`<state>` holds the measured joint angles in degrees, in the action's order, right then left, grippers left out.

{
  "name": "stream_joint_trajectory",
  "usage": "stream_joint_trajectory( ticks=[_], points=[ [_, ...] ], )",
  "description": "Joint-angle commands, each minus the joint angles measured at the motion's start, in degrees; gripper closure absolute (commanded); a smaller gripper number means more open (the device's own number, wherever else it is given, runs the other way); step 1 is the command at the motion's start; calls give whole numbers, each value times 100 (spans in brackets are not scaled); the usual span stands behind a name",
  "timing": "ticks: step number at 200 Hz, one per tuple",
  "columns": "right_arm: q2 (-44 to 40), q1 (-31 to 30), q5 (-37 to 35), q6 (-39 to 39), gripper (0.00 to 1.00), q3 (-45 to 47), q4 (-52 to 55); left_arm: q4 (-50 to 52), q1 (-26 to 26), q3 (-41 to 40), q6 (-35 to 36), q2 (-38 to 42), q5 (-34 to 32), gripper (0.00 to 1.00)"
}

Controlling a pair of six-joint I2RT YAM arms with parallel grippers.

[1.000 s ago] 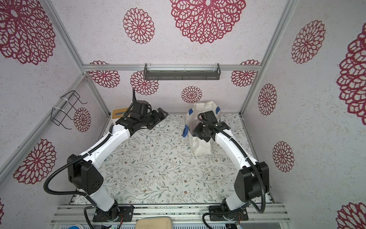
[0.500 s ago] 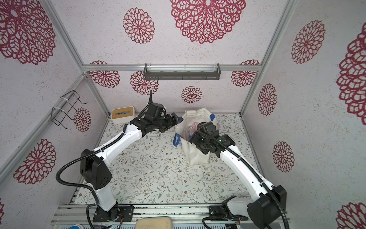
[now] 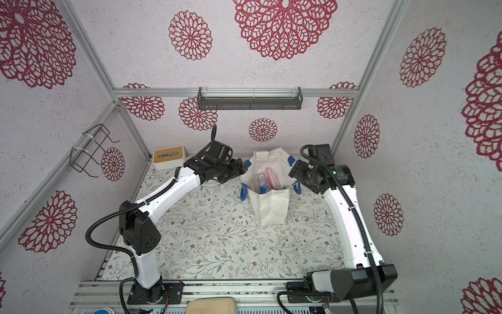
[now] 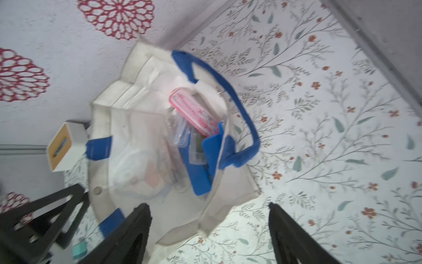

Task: Take out the compass set from the canvas bag
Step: Move the canvas bag to the center of the board.

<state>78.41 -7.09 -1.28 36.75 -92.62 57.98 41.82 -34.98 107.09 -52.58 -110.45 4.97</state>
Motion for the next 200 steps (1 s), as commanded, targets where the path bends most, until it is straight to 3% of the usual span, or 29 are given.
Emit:
stream_joint_trajectory(
  ticks=[1, 40, 75, 87, 105, 117, 124, 152, 200],
  points=[
    [313, 310, 106, -767, 16, -47, 44, 163, -11, 235, 61, -364, -59, 15],
    [943, 606, 633, -868, 23, 177, -685, 196, -10, 607, 63, -739, 157, 21],
    [1288, 649, 1021, -802, 41, 316, -1077, 237, 19, 928, 63, -1051, 445, 42],
    [1315, 648, 1119, -775, 54, 362, -1162, 200, 35, 1037, 55, -1144, 593, 56],
    [1309, 635, 1350, -724, 85, 376, -1209, 103, 76, 1220, 2, -1273, 886, 81],
    [1236, 580, 1575, -687, 100, 385, -1246, 79, 118, 1377, -41, -1324, 1002, 94],
    [1185, 521, 1710, -675, 100, 389, -1267, 79, 152, 1469, -64, -1351, 1058, 100],
    [853, -39, 2173, -473, 100, 421, -1430, 97, 275, 1806, -61, -1274, 1117, 100],
    [443, -1452, 2290, 250, 100, 607, -2089, 637, 423, 1941, 281, -726, 811, 100]
  ],
)
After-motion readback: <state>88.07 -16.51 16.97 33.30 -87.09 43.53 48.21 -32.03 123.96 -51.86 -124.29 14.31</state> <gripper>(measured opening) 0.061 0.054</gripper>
